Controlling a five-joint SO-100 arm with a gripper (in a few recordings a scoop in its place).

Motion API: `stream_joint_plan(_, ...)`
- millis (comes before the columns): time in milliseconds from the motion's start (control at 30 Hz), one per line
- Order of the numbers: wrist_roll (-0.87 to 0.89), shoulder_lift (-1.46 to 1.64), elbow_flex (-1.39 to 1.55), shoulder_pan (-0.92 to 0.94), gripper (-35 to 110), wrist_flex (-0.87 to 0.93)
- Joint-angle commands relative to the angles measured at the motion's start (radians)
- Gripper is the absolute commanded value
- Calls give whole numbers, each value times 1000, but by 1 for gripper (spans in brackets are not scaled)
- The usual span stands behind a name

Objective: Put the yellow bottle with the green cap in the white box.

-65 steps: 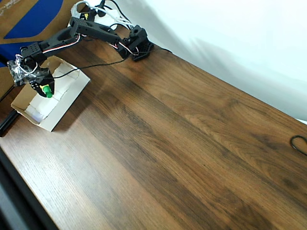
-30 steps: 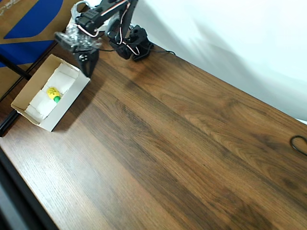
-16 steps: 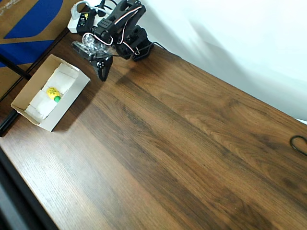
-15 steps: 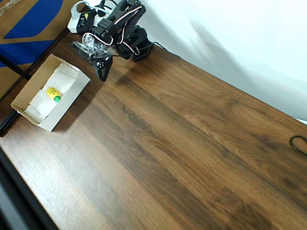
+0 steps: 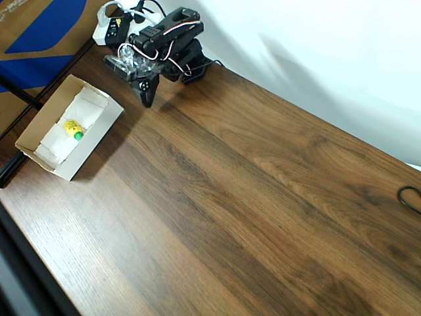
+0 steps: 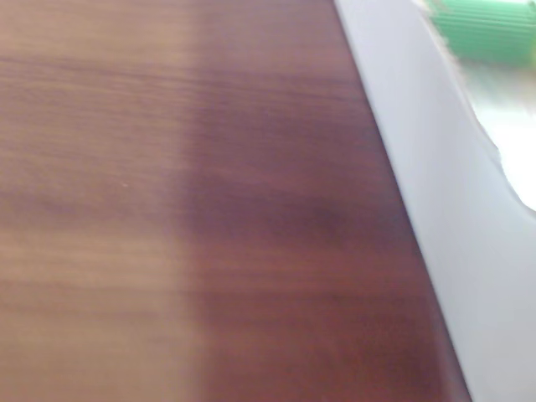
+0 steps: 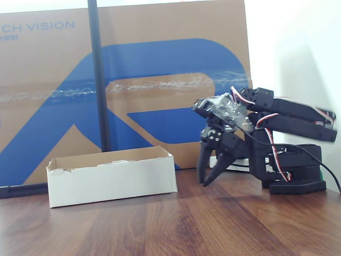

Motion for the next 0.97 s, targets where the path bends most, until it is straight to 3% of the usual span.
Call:
stream_joint_plan(0, -32, 48, -5, 55, 0, 66)
stream_joint_plan(233, -61, 44, -25, 61, 0, 176)
stream_joint_plan(933, -52, 44, -25, 64, 0, 178)
